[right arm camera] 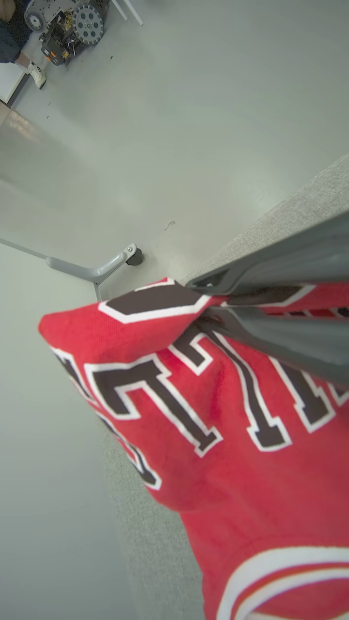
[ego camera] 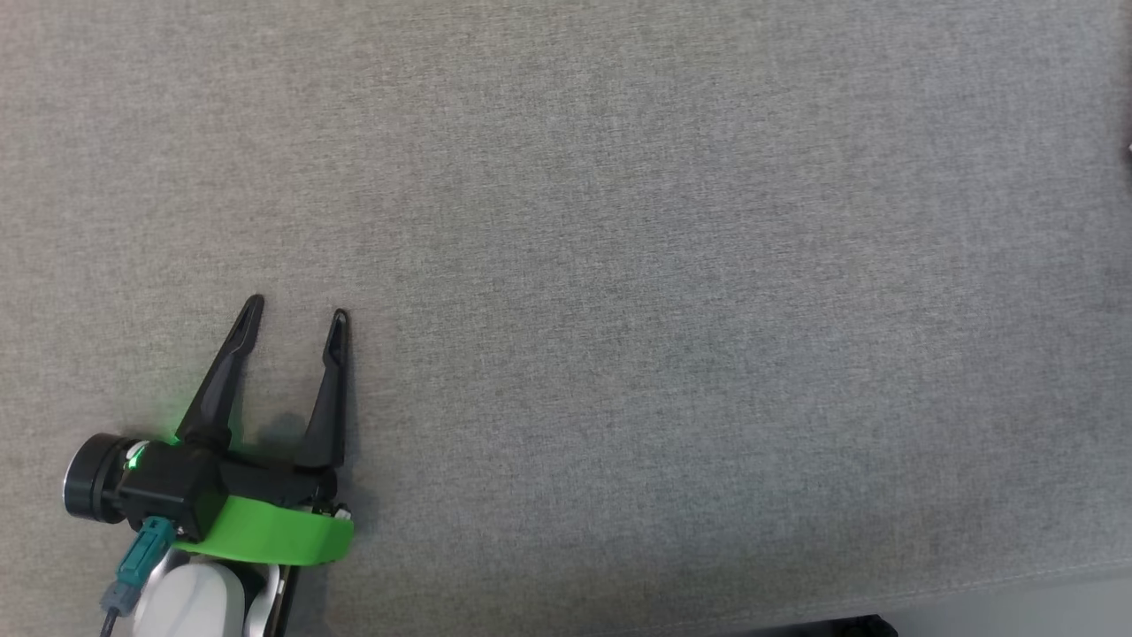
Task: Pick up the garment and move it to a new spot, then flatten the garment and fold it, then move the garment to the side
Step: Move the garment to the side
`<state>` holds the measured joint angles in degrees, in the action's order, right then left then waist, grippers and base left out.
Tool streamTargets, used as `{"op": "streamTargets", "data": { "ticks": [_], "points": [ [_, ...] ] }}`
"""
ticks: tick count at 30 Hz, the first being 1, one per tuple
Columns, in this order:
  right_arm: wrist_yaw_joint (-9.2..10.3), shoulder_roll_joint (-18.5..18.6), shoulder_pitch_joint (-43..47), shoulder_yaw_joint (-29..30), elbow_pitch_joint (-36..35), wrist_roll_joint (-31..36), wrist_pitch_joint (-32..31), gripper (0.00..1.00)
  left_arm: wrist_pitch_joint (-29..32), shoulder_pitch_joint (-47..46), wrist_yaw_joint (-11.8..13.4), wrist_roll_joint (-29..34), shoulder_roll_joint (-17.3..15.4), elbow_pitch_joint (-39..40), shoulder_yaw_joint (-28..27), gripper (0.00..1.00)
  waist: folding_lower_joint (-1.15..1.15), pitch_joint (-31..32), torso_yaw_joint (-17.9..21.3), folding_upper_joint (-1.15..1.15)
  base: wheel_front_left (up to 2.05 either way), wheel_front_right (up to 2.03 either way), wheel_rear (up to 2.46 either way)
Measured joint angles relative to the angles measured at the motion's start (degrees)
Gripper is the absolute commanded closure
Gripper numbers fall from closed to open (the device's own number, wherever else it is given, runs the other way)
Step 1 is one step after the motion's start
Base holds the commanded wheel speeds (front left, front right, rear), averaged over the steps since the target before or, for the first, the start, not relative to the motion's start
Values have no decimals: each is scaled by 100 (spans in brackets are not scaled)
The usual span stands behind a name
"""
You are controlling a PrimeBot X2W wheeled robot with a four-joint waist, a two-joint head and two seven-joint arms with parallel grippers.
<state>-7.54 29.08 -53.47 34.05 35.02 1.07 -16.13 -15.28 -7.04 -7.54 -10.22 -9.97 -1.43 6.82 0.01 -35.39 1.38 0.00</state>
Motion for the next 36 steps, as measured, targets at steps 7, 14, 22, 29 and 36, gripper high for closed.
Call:
{"op": "streamTargets", "data": {
  "ticks": [7, 14, 22, 29, 36],
  "points": [
    [0, 166, -235, 293, -46, 760, 130, 0, 0, 32, 0, -15, 46, 23, -48, 0, 0, -36, -164, 0, 0, 0, 0],
    [1, -149, 38, -325, -497, 931, 1445, 0, 10, 110, 0, -3, 312, -97, -175, 0, 0, 263, -88, 0, 0, 0, 0],
    [0, -646, 1918, -1177, -1448, 121, 2561, 0, 13, 416, 0, -42, 599, -427, -285, 0, 0, 1058, -109, 0, 0, 0, 0],
    [1, -1369, 3814, -1981, -2443, -283, 3028, 0, 13, 812, 25, -94, 695, -616, -546, 0, -1, 1910, -189, 0, 0, 0, 0],
    [-2, -1989, 5049, -2753, -2832, -321, 3112, 0, 13, 1083, 147, -261, 706, -662, -631, 0, -1, 2665, -267, 0, 0, 0, 0]
  ]
}}
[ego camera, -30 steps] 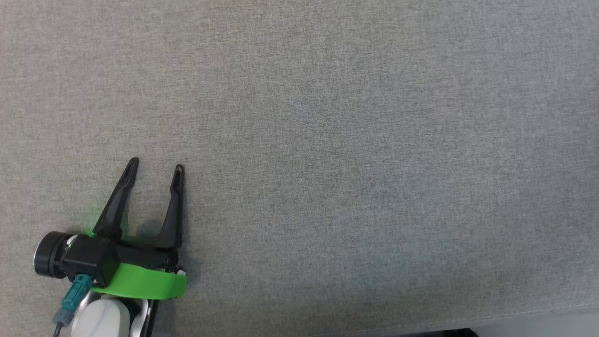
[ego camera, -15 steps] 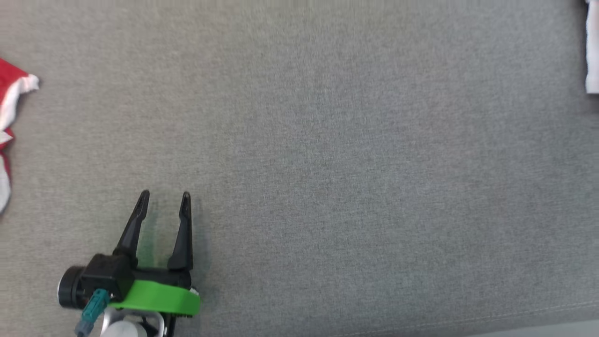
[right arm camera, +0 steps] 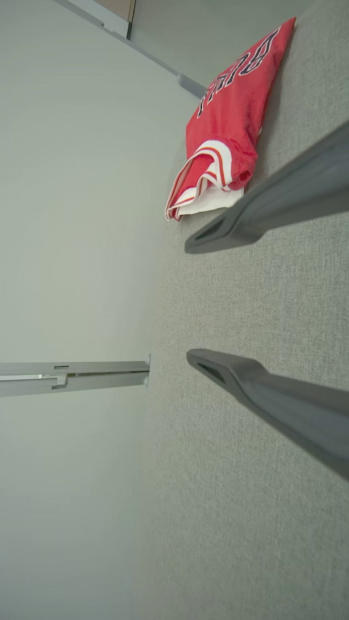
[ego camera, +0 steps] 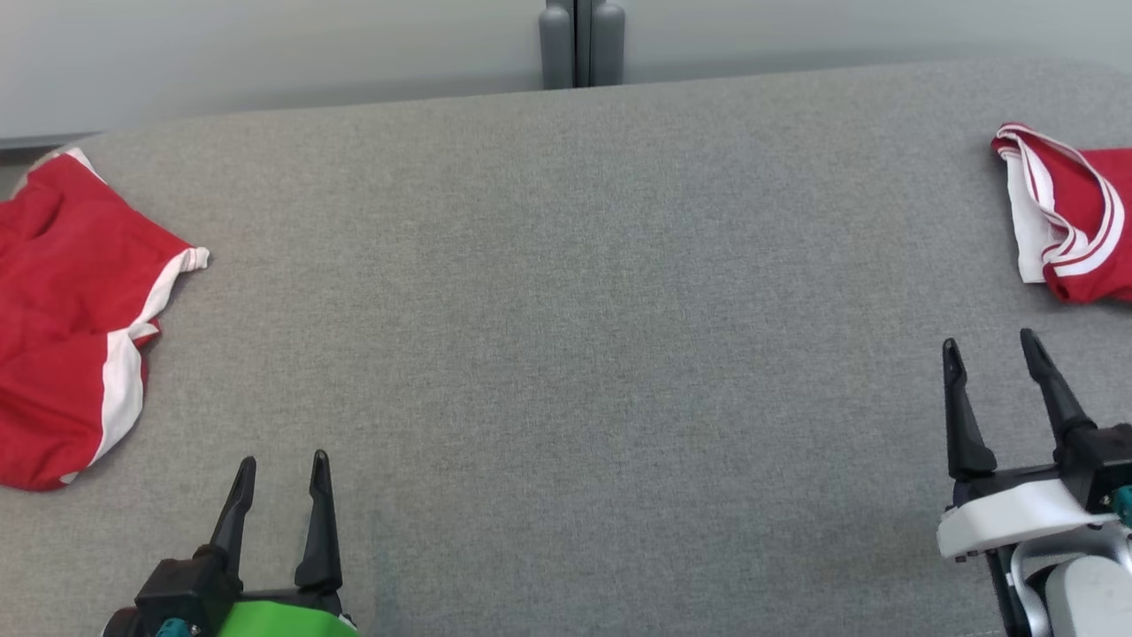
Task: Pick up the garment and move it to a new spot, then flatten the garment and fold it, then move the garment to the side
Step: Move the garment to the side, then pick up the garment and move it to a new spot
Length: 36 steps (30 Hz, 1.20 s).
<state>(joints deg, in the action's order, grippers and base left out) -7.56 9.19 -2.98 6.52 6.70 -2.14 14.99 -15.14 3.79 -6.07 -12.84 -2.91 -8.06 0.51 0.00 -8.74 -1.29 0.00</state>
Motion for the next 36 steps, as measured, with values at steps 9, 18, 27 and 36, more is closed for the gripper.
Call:
{"op": "streamTargets", "data": {
  "ticks": [9, 18, 27, 36],
  "points": [
    [3, -359, 804, -281, -31, -80, 5, 0, 0, 346, 132, 14, 3, -38, 69, 0, 0, 735, -123, 0, 0, 0, 0],
    [3, -569, 1038, -285, 209, -68, 5, 0, 0, 385, 147, -14, 4, 2, 164, 0, 0, 960, -338, 0, 0, 0, 0],
    [3, -620, 1037, -337, 253, -73, 5, 0, 0, 368, 108, -13, 4, -13, 208, 0, 0, 936, -378, 0, 0, 0, 0],
    [2, -633, 1073, -535, 313, -252, 5, 0, 0, 324, 108, 3, 7, -32, 301, 0, 0, 967, -917, 0, 0, 0, 0]
  ]
}}
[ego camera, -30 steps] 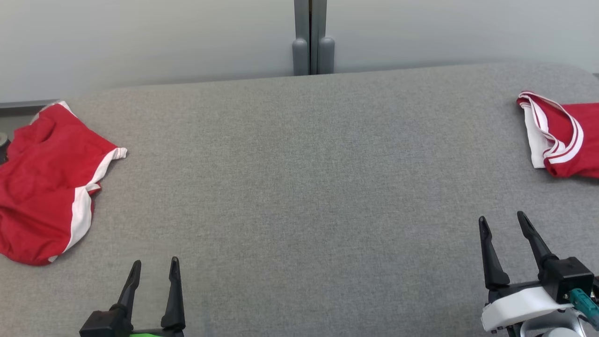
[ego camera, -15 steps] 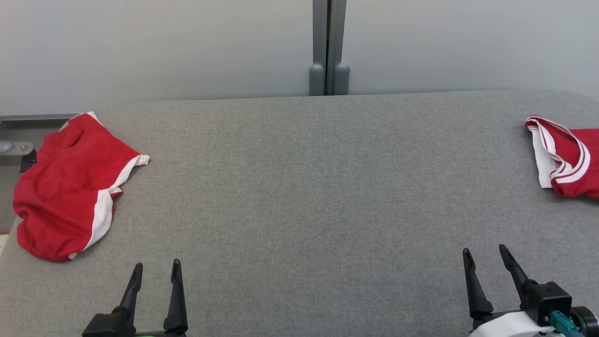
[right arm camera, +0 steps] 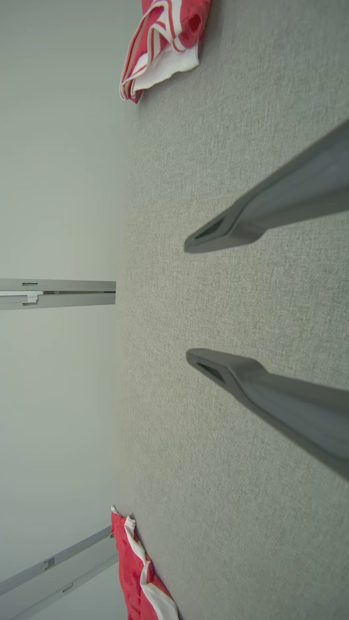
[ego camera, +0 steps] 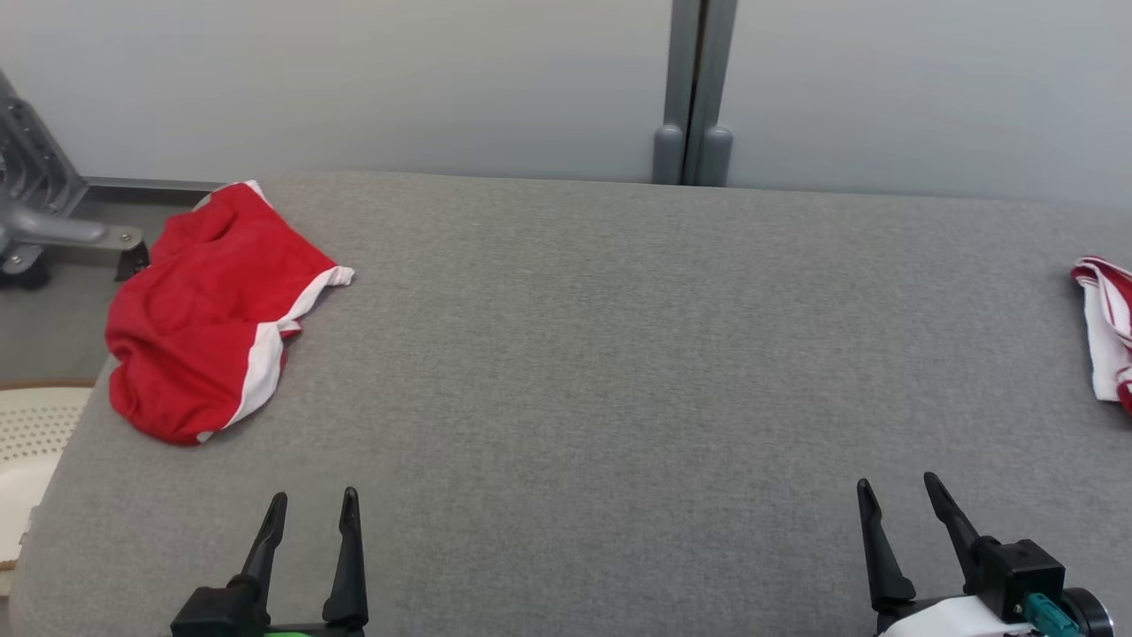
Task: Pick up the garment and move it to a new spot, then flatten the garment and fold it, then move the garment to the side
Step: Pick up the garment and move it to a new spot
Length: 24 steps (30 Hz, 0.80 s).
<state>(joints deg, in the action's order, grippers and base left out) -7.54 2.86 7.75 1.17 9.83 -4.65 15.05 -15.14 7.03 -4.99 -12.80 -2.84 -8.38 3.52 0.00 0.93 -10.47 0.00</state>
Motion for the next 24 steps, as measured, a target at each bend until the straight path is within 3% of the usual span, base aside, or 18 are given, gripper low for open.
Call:
{"op": "streamTargets", "data": {
  "ticks": [14, 24],
  "points": [
    [1, -5, -113, -415, 199, -215, 0, 0, 0, 168, 10, 44, 0, 1, -168, 0, 0, 150, -1332, 0, 0, 0, 0],
    [1, -11, -274, -375, 167, -88, 0, 0, 0, -375, -194, -65, -1, -581, -78, 0, 0, 33, -1264, 0, 0, 0, 0]
  ]
}}
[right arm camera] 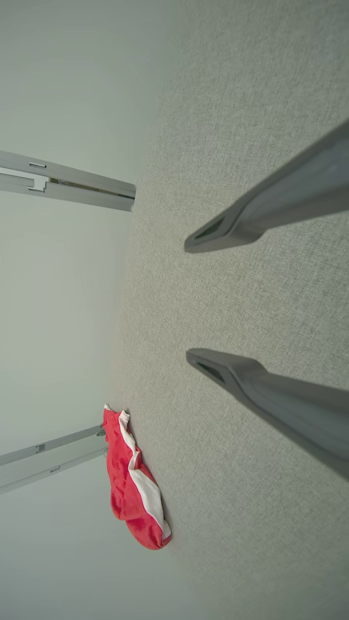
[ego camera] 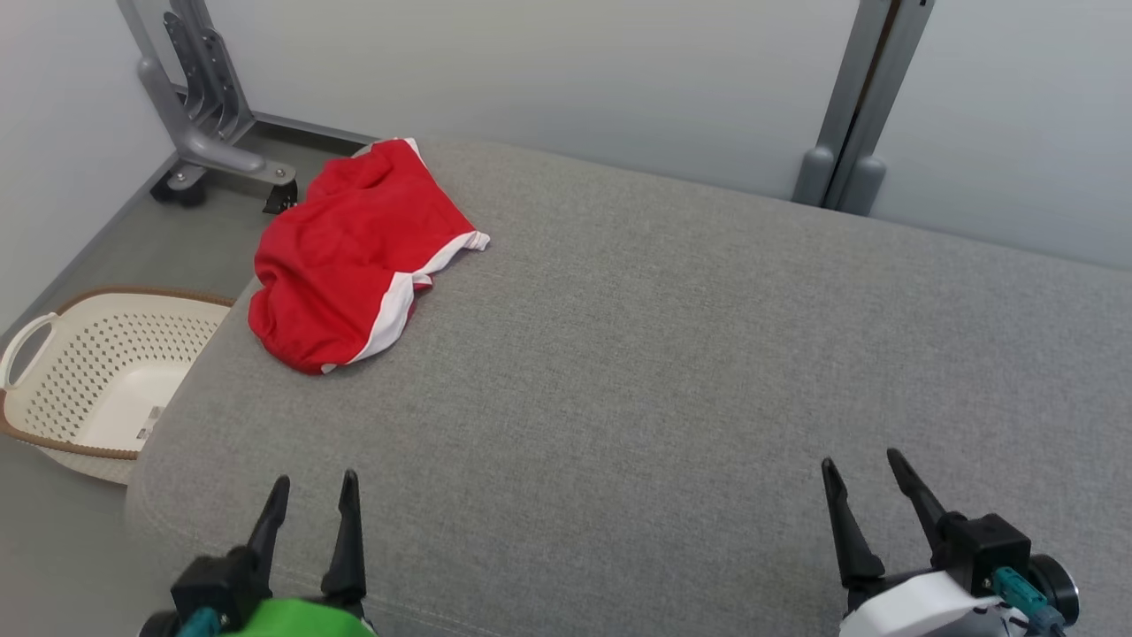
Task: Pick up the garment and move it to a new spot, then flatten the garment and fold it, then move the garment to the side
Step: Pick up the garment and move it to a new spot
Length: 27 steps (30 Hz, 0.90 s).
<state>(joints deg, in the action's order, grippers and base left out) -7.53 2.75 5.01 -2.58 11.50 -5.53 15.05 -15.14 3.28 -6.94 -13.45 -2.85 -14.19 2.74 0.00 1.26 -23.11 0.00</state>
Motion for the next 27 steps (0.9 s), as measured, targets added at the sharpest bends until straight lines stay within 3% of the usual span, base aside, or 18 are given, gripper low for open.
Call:
{"op": "streamTargets", "data": {
  "ticks": [7, 9, 11, 14, 21, 27],
  "points": [
    [0, 1, -818, 64, -211, 495, 0, 0, 93, -1863, -43, -1034, -288, -1149, 467, 0, 0, -634, 147, 0, 0, 0, 0],
    [0, 10, -1083, 73, -237, 589, 1, 0, 175, -2399, -46, -1358, -570, -1427, 771, 0, 0, -893, 187, 0, 0, 0, 0],
    [0, 9, -1364, 87, -268, 658, 1, 0, 322, -2934, -47, -2016, -787, -1755, 832, 0, 0, -1221, 235, 0, 0, 0, 0],
    [0, 29, -1691, 64, -302, 742, 1, 0, 539, -3620, -46, -2463, -1150, -2295, 860, 0, 0, -1709, 334, 0, 0, 0, 0],
    [0, 91, -2116, 13, -354, 834, 1, 0, 892, -4829, -47, -3123, -1467, -3701, 759, 0, 1, -2747, 597, 0, 0, 0, 0],
    [-1, 52, -2220, -24, -474, 823, 18, 0, 909, -5214, -35, -3241, -1660, -4849, 638, 0, 1, -3264, 913, 0, 0, 0, 0]
  ]
}}
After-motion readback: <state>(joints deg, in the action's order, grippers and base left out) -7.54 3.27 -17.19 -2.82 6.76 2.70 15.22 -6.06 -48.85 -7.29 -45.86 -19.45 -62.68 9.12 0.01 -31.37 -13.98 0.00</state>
